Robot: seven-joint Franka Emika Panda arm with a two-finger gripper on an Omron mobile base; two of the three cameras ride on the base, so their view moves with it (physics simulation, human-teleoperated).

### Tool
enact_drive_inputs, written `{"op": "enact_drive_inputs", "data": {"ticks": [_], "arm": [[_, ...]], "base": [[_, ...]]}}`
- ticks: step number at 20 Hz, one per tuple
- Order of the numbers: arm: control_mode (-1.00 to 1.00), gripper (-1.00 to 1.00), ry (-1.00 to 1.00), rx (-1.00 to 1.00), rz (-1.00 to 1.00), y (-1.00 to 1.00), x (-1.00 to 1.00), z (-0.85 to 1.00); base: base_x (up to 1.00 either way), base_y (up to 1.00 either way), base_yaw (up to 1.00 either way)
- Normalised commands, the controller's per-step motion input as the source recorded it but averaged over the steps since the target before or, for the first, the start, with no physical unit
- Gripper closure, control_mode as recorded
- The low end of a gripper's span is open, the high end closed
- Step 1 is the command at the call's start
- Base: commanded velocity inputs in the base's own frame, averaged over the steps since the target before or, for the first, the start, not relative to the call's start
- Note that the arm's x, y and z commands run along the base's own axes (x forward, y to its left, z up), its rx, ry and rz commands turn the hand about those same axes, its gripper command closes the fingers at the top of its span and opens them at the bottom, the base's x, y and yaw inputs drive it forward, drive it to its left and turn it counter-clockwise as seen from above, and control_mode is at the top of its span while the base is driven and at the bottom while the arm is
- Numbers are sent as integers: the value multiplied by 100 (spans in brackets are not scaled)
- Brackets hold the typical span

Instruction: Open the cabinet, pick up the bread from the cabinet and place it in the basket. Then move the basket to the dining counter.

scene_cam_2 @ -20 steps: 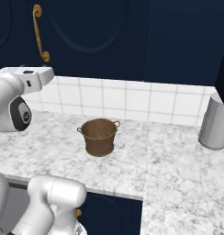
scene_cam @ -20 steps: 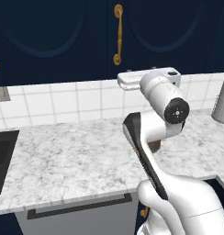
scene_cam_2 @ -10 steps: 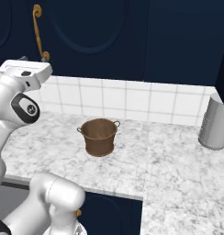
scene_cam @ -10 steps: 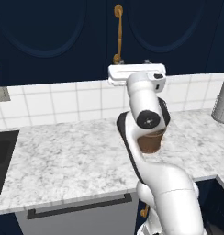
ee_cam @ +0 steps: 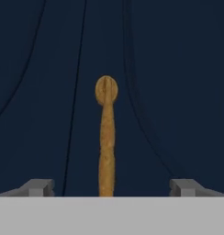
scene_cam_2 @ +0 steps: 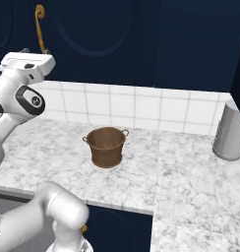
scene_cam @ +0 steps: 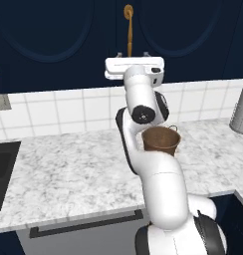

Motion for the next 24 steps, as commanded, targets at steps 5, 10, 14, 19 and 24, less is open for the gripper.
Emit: {"op": "enact_drive_inputs", "data": {"ticks": [5,10,14,19,24], "arm": [[-100,-100,0,0,-3,14,39,15],[-100,-100,0,0,-1,0,49,4],[-100,-100,0,1,0,-8,38,0],[-100,-100,0,2,1,-17,35,0],[-100,100,0,2,2,-11,35,0]], "base": [[0,0,0],[0,0,0],[0,0,0],[0,0,0],[0,0,0]]}}
